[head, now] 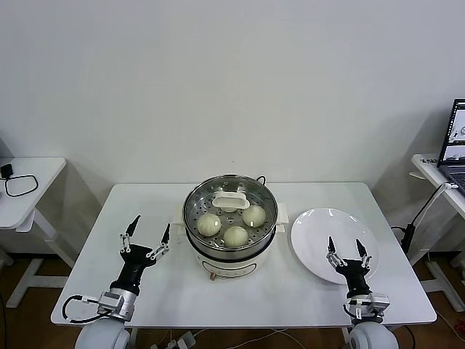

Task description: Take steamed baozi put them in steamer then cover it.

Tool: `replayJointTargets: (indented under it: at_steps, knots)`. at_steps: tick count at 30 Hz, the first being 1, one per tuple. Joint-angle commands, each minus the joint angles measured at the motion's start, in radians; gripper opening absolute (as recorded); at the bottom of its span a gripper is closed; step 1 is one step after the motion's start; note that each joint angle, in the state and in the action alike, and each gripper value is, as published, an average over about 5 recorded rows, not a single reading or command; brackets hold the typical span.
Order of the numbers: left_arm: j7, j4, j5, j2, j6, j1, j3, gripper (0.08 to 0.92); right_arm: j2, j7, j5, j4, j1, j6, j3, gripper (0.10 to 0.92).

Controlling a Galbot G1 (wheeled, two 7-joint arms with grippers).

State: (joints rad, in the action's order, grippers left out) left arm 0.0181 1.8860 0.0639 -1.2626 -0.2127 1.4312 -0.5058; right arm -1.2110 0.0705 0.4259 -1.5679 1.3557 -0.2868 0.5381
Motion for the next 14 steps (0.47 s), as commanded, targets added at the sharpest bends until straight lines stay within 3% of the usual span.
replayJointTargets:
  at_steps: [1, 14]
  knots:
    - [0.004, -0.015, 0.043, 0.003, -0.04, 0.023, -0.018, 0.823, -0.006, -0.011, -0.009, -0.004, 0.002, 0.008, 0.0, 0.823]
    - [0.005, -0.004, 0.035, 0.0, -0.037, 0.034, -0.022, 0.823, -0.016, -0.007, -0.023, -0.003, -0.004, 0.012, -0.003, 0.823]
